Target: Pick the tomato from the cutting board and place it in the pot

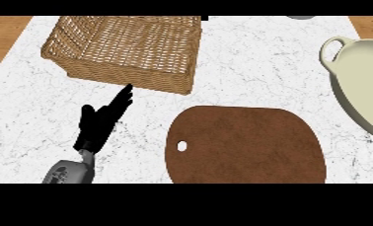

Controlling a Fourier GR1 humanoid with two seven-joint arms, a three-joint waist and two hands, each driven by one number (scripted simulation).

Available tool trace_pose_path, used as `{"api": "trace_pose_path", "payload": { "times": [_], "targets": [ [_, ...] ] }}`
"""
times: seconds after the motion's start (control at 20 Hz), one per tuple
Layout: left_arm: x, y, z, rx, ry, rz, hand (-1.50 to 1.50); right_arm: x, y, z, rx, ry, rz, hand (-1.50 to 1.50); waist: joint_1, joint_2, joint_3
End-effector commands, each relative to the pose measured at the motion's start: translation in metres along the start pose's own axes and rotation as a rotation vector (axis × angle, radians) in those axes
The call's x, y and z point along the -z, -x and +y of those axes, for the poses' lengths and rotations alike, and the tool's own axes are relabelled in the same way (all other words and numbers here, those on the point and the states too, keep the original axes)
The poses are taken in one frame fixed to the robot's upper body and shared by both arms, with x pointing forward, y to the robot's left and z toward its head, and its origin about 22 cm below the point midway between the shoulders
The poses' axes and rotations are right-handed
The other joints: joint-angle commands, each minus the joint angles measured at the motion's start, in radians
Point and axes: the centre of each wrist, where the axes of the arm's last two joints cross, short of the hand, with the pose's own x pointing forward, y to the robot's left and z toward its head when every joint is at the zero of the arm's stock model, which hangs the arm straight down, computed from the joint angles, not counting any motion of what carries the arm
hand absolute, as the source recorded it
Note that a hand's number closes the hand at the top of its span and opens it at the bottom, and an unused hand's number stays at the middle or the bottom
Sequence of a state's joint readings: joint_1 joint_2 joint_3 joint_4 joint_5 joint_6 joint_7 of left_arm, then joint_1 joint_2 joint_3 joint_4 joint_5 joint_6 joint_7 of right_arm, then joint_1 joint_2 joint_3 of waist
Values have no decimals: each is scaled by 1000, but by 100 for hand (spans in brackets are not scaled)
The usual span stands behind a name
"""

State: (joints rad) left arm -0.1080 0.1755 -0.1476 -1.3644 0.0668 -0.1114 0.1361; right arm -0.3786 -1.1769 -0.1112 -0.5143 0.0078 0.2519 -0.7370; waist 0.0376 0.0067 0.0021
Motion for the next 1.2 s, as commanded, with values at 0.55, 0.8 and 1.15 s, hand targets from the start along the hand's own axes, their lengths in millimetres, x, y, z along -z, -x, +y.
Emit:
{"api": "trace_pose_path", "payload": {
  "times": [0.55, 0.8, 1.15],
  "targets": [
    [2, -2, -6, 12, 13, 12, 0, 89, -48, 97, -559, -163, 83, 150, 9, 3, -2],
    [8, -6, 5, 20, 4, -4, 0, 91, -38, 138, -564, -442, 356, 150, 15, 7, -3],
    [7, -11, -9, 3, 8, 12, 0, 117, -53, 141, -384, -450, 323, -150, 4, 7, 1]
  ]
}}
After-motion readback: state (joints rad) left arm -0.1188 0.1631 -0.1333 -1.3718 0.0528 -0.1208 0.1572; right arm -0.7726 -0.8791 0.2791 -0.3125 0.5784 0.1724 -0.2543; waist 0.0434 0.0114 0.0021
